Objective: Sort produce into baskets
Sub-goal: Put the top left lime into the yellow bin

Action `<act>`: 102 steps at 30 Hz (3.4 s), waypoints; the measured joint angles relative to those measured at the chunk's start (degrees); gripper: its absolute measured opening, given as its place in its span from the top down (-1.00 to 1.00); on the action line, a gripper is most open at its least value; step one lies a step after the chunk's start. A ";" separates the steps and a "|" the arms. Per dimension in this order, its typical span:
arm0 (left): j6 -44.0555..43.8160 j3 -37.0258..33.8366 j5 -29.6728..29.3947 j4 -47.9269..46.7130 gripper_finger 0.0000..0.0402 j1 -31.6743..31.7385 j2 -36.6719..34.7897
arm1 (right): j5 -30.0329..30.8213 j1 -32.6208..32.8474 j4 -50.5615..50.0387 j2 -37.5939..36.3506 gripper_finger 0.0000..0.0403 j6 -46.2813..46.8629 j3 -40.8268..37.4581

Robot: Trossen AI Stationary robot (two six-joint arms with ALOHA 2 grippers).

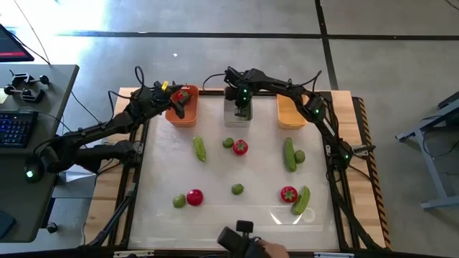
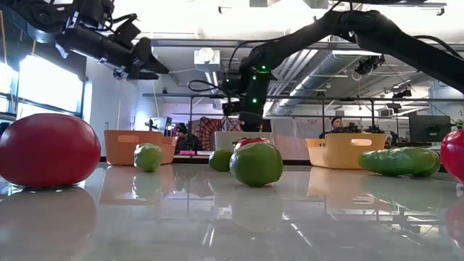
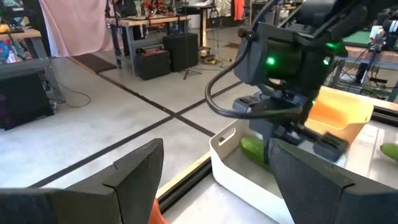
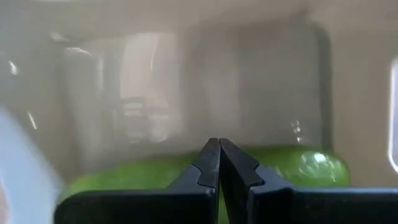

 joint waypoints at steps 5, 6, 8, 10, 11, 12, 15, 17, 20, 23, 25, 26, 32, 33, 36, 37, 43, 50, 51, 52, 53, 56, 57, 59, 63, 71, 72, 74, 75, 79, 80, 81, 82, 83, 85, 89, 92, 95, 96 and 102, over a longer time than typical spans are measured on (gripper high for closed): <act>0.23 0.00 4.20 -0.33 -0.38 0.00 -0.01 | 1.33 -0.53 -0.43 0.00 1.00 0.61 0.00; 0.58 0.00 5.37 -0.63 -0.38 0.00 -0.01 | 1.32 -0.49 -0.57 -0.07 1.00 0.13 0.00; 1.42 0.00 6.78 -1.49 -0.38 -0.02 0.00 | 1.39 -0.21 -1.12 -0.88 1.00 -0.38 0.00; 2.57 0.00 7.31 -2.47 -0.38 -0.02 0.01 | 1.37 0.35 -1.01 -2.53 1.00 -0.97 0.00; 3.34 0.00 7.32 -2.96 -0.38 -0.03 0.01 | 1.32 0.70 -0.99 -3.70 1.00 -1.13 0.00; 3.88 0.00 7.32 -3.33 -0.38 -0.12 0.01 | 1.25 0.99 -0.99 -4.88 1.00 -1.10 0.00; 4.50 0.00 7.29 -3.56 -0.38 -0.64 0.01 | -0.06 2.06 -0.42 -8.19 1.00 1.24 0.00; 4.40 0.00 7.30 -3.44 -0.37 -1.04 0.01 | -2.22 2.85 -0.06 -9.89 1.00 2.58 0.00; 4.02 0.00 7.29 -3.16 -0.30 -1.76 0.01 | -4.25 4.84 1.26 -10.86 1.00 3.64 0.12; 5.63 0.00 8.09 -3.47 -0.15 -3.38 0.52 | -4.73 7.17 1.16 -10.62 1.00 4.11 -0.08; 7.06 0.00 9.70 -3.37 -0.02 -4.67 1.25 | -4.75 9.11 3.10 -10.71 1.00 3.98 -1.85; 7.63 0.00 10.02 -3.15 0.05 -5.34 1.61 | -4.75 9.93 3.39 -10.95 1.00 4.04 -2.77; 9.07 0.00 10.10 -0.58 0.51 -8.06 3.95 | -4.39 14.93 6.03 -14.25 1.00 6.30 -11.07; 9.10 -0.01 10.10 -0.32 0.58 -8.25 4.16 | -4.03 15.77 7.83 -15.28 1.00 6.92 -13.32; 9.56 -1.75 10.11 3.52 0.82 -8.57 4.35 | -1.95 18.07 13.58 -20.27 1.00 10.25 -21.22; 9.61 -2.94 10.10 5.74 0.89 -8.55 4.32 | -1.03 18.81 16.06 -22.52 1.00 11.88 -24.19; 9.61 -9.30 10.10 17.37 0.95 -8.09 4.19 | 4.06 23.77 30.15 -35.66 1.00 24.00 -43.28; 9.59 -11.45 10.37 18.27 0.99 -8.27 4.17 | 5.59 32.43 45.69 -44.20 1.00 36.85 -60.78; 9.64 -11.58 10.49 18.28 1.00 -8.34 4.17 | 5.63 33.64 47.73 -44.63 1.00 38.14 -62.54; 9.97 -11.58 10.56 18.28 1.00 -8.48 4.17 | 5.70 34.89 49.86 -44.88 1.00 39.44 -63.97; 10.52 -11.58 10.58 18.32 1.00 -8.70 4.17 | 5.96 36.18 51.75 -45.02 1.00 40.49 -65.05; 12.66 -11.58 10.68 18.45 1.00 -9.51 4.17 | 10.59 39.77 55.59 -44.60 0.99 41.62 -67.20; 12.92 -11.58 10.71 18.57 1.00 -9.77 4.17 | 13.06 40.70 56.62 -44.26 0.99 41.49 -67.40; 12.94 -11.58 10.73 19.60 1.00 -10.19 4.17 | 18.45 41.93 57.67 -43.28 0.95 41.06 -67.32; 13.08 -11.58 10.71 20.06 1.00 -11.08 4.14 | 23.56 41.31 58.15 -40.68 0.78 40.47 -64.70; 14.09 -11.58 10.73 20.46 1.00 -11.37 4.14 | 22.83 35.73 54.02 -32.46 0.19 40.00 -55.31; 14.12 -11.58 10.73 20.31 1.00 -11.37 4.14 | 22.67 35.01 53.02 -31.12 0.11 40.09 -53.95; 14.11 -11.58 10.71 20.05 1.00 -11.37 4.14 | 22.57 33.66 51.26 -28.62 -0.04 40.79 -51.18; 14.09 -11.58 10.71 20.03 1.00 -11.37 4.14 | 22.56 33.07 49.86 -27.31 -0.11 41.43 -49.66; 13.82 -11.58 10.69 19.99 1.00 -11.42 4.14 | 22.56 31.19 42.35 -22.83 -0.35 43.21 -42.54; 13.44 -11.58 10.71 19.90 1.00 -11.43 4.14 | 22.50 30.80 40.12 -21.75 -0.40 43.73 -40.63; 12.96 -11.58 10.71 19.66 1.00 -11.45 4.14 | 22.29 30.45 37.90 -20.69 -0.44 44.11 -38.84; 12.75 -11.58 10.71 19.36 1.00 -11.47 4.14 | 21.96 30.10 35.76 -19.65 -0.47 44.39 -37.27; 12.61 -11.58 10.69 19.13 1.00 -11.47 4.14 | 21.52 29.78 33.76 -18.65 -0.49 44.50 -35.65; 12.50 -11.58 10.69 18.72 1.00 -11.47 4.14 | 20.73 29.13 30.98 -16.85 -0.51 44.55 -32.98; 11.53 -11.58 10.69 17.60 1.00 -11.50 4.16 | 19.61 28.05 26.03 -14.22 -0.51 43.82 -29.51; 11.32 -11.56 10.66 16.86 1.00 -11.50 4.14 | 16.57 27.54 25.58 -13.38 -0.51 43.04 -28.83; 11.34 -11.56 10.66 16.55 1.00 -11.50 4.17 | 14.33 27.16 25.36 -12.79 -0.50 42.86 -28.75; 11.37 -11.56 10.66 16.47 1.00 -11.50 4.17 | 14.25 27.03 24.89 -12.65 -0.49 42.60 -28.74; 11.32 -11.56 10.29 15.98 1.00 -11.50 4.17 | 14.44 26.76 24.76 -12.61 -0.23 41.47 -28.74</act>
